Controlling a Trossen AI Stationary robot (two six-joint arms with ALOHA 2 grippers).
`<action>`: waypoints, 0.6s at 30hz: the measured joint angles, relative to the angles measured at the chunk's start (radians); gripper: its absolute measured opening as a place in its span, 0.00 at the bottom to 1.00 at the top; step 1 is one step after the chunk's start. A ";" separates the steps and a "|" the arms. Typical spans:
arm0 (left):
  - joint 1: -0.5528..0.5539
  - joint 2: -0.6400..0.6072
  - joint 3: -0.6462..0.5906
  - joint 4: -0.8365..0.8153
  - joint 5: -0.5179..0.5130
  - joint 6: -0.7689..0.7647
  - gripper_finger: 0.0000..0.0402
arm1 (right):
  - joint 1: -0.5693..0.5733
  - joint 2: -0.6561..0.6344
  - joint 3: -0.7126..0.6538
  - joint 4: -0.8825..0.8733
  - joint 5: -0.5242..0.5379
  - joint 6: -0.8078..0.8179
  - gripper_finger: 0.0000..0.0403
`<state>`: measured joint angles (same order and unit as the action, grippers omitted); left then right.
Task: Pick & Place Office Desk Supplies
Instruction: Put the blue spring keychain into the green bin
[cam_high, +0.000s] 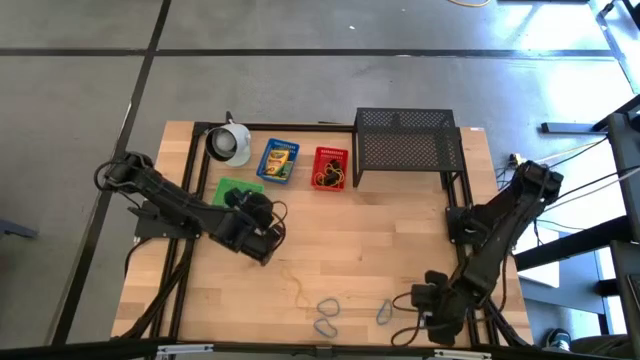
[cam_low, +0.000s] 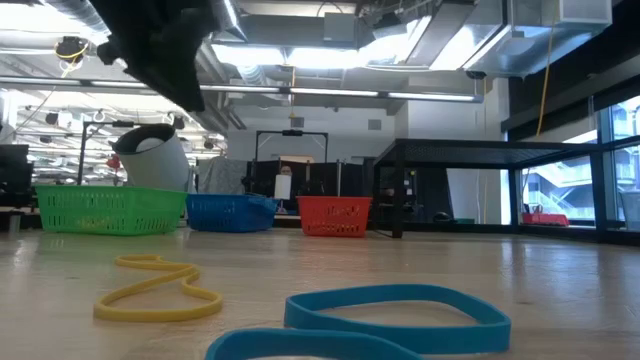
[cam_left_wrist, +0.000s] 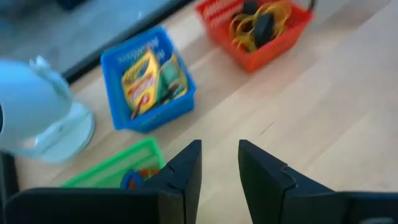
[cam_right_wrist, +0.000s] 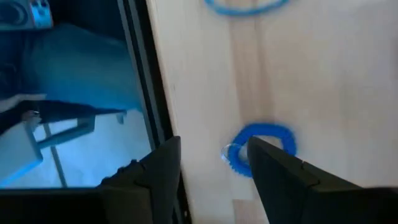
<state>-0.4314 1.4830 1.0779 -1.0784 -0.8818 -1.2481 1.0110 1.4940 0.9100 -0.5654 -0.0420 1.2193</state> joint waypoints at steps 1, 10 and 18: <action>-0.012 0.000 0.000 0.009 -0.025 0.017 0.24 | 0.005 0.015 0.000 0.009 -0.008 0.005 0.46; -0.045 -0.002 0.000 0.013 -0.149 0.059 0.23 | 0.009 0.111 0.000 0.015 -0.003 0.005 0.43; -0.033 -0.002 0.000 0.013 -0.208 0.069 0.21 | 0.010 0.144 0.000 -0.111 0.000 -0.007 0.40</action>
<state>-0.4640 1.4811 1.0782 -1.0652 -1.0900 -1.1787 1.0208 1.6379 0.9100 -0.6763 -0.0420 1.2125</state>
